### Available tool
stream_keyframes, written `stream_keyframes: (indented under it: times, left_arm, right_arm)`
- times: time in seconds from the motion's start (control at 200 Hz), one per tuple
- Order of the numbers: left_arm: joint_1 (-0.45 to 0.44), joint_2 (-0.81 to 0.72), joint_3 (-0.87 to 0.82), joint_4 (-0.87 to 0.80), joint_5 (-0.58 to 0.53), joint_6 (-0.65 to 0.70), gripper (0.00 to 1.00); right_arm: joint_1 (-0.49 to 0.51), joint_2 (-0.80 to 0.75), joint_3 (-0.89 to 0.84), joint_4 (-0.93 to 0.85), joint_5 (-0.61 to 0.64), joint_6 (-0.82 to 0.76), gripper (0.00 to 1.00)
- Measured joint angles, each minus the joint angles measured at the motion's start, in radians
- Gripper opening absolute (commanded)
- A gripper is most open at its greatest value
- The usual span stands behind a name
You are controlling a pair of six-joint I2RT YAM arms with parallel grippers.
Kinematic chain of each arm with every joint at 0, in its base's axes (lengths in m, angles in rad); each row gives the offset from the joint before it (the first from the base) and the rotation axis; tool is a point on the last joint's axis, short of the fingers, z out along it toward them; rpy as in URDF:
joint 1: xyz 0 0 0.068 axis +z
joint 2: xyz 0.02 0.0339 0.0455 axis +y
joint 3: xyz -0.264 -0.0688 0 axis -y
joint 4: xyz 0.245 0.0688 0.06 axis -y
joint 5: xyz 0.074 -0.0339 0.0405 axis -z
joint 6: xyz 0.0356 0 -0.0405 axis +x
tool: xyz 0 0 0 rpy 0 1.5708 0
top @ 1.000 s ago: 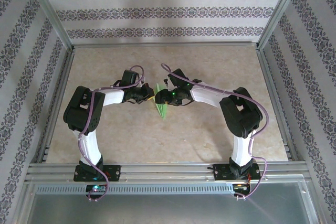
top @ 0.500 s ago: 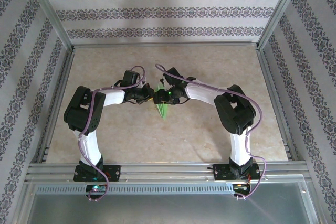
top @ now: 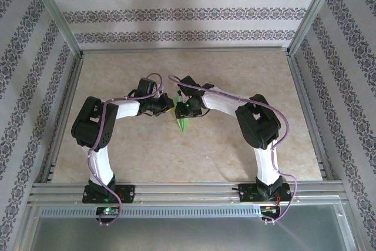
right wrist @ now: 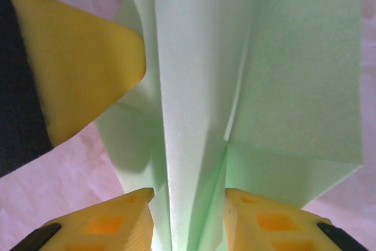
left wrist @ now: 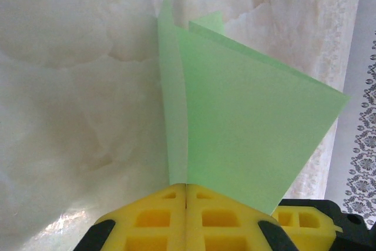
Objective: Fold a paper plane with a square sheet of paper (fold left side to right side)
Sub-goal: Pick up the paper plane at the center of the table.
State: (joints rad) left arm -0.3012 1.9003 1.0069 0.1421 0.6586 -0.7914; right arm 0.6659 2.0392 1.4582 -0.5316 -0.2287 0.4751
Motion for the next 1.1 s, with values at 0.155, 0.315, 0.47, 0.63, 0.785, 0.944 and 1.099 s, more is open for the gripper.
stream_keyframes:
  times: [0.155,0.315,0.47,0.63,0.785,0.944,1.099]
  left_arm:
    - [0.0,0.0,0.0,0.0,0.0,0.0,0.0]
    - [0.0,0.0,0.0,0.001,0.0,0.0,0.0]
    - [0.0,0.0,0.0,0.001,0.0,0.0,0.0]
    - [0.0,0.0,0.0,0.001,0.0,0.0,0.1]
    - [0.0,-0.008,0.0,-0.007,-0.011,0.013,0.2]
    - [0.0,-0.036,0.01,-0.041,-0.017,0.045,0.29]
    - [0.002,-0.089,0.013,-0.084,-0.047,0.073,0.33]
  right_arm:
    - [0.0,0.002,0.004,-0.018,0.015,-0.005,0.29]
    - [0.01,0.03,0.029,-0.027,0.016,-0.005,0.26]
    - [0.019,0.063,0.052,-0.03,0.015,-0.008,0.24]
    - [0.02,0.08,0.069,-0.041,0.016,-0.011,0.21]
    - [0.02,0.081,0.08,-0.064,0.05,-0.011,0.2]
    - [0.019,0.081,0.081,-0.087,0.08,-0.012,0.17]
    - [0.019,0.081,0.092,-0.107,0.094,-0.013,0.05]
